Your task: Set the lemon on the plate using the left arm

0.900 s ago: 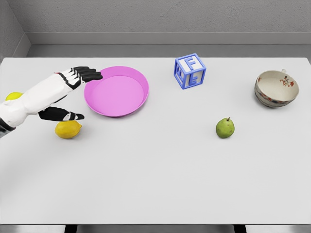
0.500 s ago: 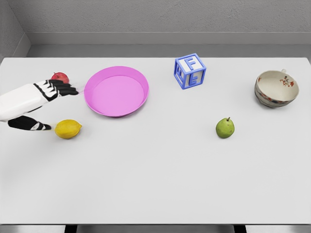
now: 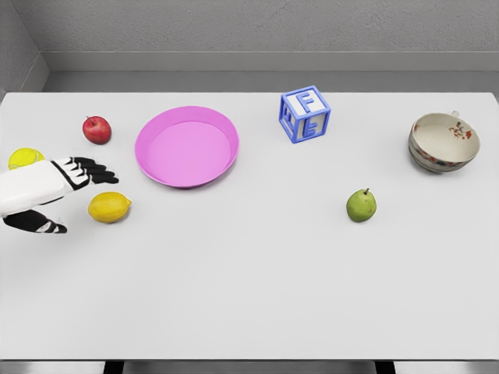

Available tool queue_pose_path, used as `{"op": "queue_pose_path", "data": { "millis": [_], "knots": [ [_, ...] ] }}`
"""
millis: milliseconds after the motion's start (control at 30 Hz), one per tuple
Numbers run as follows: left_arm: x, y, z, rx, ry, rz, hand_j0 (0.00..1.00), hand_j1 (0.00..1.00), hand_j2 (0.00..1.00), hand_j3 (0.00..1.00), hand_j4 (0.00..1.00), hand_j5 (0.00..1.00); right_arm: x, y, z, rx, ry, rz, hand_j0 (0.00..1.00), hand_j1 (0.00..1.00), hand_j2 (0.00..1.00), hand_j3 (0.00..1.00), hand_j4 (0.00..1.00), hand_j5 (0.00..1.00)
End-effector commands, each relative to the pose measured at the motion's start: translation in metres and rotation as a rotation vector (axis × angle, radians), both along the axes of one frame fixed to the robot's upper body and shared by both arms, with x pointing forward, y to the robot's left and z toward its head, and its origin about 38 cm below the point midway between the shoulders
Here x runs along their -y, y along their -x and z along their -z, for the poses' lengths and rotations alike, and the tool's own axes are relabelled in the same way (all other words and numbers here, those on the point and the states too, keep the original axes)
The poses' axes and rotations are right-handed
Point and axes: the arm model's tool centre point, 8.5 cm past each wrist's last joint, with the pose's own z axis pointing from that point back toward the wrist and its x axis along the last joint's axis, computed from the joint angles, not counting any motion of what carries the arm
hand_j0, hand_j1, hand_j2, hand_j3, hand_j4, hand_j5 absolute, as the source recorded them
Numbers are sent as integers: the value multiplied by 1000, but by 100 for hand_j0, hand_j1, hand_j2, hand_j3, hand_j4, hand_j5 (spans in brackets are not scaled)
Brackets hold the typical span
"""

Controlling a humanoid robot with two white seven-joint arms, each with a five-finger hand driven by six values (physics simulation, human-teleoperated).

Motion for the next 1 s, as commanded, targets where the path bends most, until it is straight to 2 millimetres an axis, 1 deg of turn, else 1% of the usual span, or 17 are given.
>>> {"op": "queue_pose_path", "data": {
  "millis": [0,67,167,300,600,633,733,767,867,967],
  "knots": [
    [0,0,2,-1,-10,-2,100,100,100,100,100,100,0,0,0,0,0,0,100,100,100,100,100,100],
    [2,2,8,-14,-28,8,100,100,100,100,100,100,0,0,0,0,0,0,100,100,100,100,100,100],
    [2,1,6,-12,-25,8,100,100,100,100,100,100,0,0,0,0,0,0,100,100,100,100,100,100],
    [3,2,11,-28,-39,16,100,100,100,100,100,100,0,0,0,0,0,0,100,100,100,100,100,100],
    [21,2,31,-70,-3,39,100,100,100,100,100,100,0,0,0,0,0,0,100,100,100,100,100,100],
    [20,2,33,-85,-21,40,100,100,100,100,100,100,0,0,0,0,0,0,100,100,100,100,100,100],
    [17,-1,32,-82,-24,30,100,100,100,100,100,100,0,0,0,0,0,0,100,100,100,100,100,100],
    [20,-5,31,-72,-4,26,100,100,100,100,100,100,0,0,0,0,0,0,100,100,100,100,100,100],
    [10,-17,37,-76,14,-25,100,100,100,100,100,100,0,0,0,0,0,0,100,100,100,100,100,100],
    [7,-22,31,-61,11,-33,100,100,100,100,100,100,0,0,0,0,0,0,100,100,100,100,100,100]
  ]
}}
